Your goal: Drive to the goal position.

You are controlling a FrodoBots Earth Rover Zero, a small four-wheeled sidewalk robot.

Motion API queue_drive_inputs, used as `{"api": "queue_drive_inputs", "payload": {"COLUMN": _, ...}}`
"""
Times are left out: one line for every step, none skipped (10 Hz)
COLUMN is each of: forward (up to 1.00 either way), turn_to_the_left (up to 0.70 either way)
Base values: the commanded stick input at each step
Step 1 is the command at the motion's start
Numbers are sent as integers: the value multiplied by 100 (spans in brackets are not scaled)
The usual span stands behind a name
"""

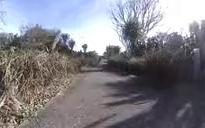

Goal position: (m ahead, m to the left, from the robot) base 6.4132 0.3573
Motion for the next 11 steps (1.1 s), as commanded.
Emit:
{"api": "queue_drive_inputs", "payload": {"forward": 45, "turn_to_the_left": 0}}
{"api": "queue_drive_inputs", "payload": {"forward": 45, "turn_to_the_left": 0}}
{"api": "queue_drive_inputs", "payload": {"forward": 45, "turn_to_the_left": 0}}
{"api": "queue_drive_inputs", "payload": {"forward": 45, "turn_to_the_left": 0}}
{"api": "queue_drive_inputs", "payload": {"forward": 45, "turn_to_the_left": 0}}
{"api": "queue_drive_inputs", "payload": {"forward": 45, "turn_to_the_left": 0}}
{"api": "queue_drive_inputs", "payload": {"forward": 45, "turn_to_the_left": 0}}
{"api": "queue_drive_inputs", "payload": {"forward": 45, "turn_to_the_left": 0}}
{"api": "queue_drive_inputs", "payload": {"forward": 45, "turn_to_the_left": 0}}
{"api": "queue_drive_inputs", "payload": {"forward": 45, "turn_to_the_left": 0}}
{"api": "queue_drive_inputs", "payload": {"forward": 45, "turn_to_the_left": 0}}
